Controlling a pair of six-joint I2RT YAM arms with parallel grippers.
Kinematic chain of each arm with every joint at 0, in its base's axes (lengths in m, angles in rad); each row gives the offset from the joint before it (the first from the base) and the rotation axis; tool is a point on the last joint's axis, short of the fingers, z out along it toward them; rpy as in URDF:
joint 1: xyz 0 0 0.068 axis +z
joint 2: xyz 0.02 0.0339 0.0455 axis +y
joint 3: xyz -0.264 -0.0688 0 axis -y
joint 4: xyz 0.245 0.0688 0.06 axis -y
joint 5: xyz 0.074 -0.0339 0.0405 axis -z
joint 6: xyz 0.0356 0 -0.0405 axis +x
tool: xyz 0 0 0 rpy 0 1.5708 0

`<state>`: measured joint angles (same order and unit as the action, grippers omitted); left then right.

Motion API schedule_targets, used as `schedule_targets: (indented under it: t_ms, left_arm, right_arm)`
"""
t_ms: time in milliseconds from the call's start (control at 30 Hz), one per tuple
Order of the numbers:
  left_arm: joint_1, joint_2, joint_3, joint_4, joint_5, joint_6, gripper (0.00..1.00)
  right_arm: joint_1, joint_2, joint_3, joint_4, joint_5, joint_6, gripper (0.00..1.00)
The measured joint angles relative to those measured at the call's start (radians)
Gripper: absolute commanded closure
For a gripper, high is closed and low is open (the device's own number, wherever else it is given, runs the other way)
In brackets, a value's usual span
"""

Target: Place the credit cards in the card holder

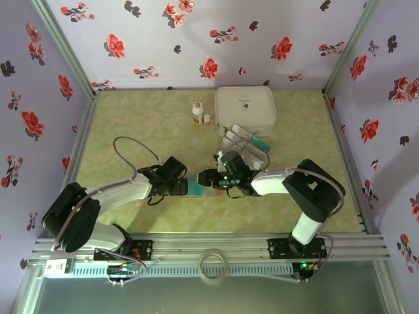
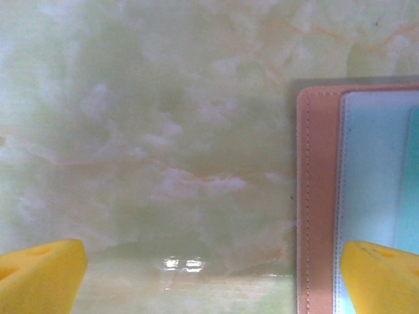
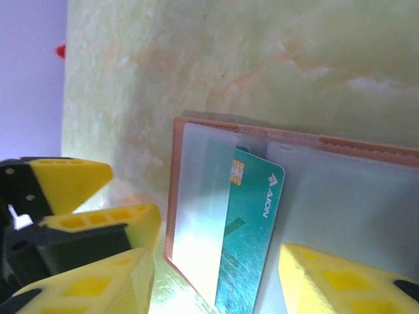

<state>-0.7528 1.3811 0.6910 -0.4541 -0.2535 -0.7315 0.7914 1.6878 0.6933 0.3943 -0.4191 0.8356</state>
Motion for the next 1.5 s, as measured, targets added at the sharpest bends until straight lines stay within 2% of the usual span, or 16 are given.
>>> schedule_targets:
  t_ms: [133, 367, 467, 867, 1500]
  left_arm:
    - [0.039, -0.031, 0.002, -0.026, -0.001, 0.0, 0.0]
    - [0.079, -0.031, 0.002, -0.066, -0.004, 0.001, 0.0]
    - [0.08, -0.005, 0.006, -0.082, -0.009, 0.002, 0.0]
    - [0.08, 0.085, 0.043, -0.1, -0.016, 0.012, 0.0]
    - [0.08, 0.129, 0.069, -0.095, -0.008, 0.031, 0.0]
  right_arm:
    - [0.0, -0.039, 0.074, -0.171, 0.039, -0.065, 0.51]
    - [0.019, -0.047, 0.196, -0.437, 0.154, -0.172, 0.89]
    - [0.045, -0.019, 0.244, -0.517, 0.199, -0.203, 0.96]
    - [0.106, 0.095, 0.341, -0.658, 0.288, -0.258, 0.99]
    - [0.131, 0.161, 0.42, -0.681, 0.292, -0.261, 0.99]
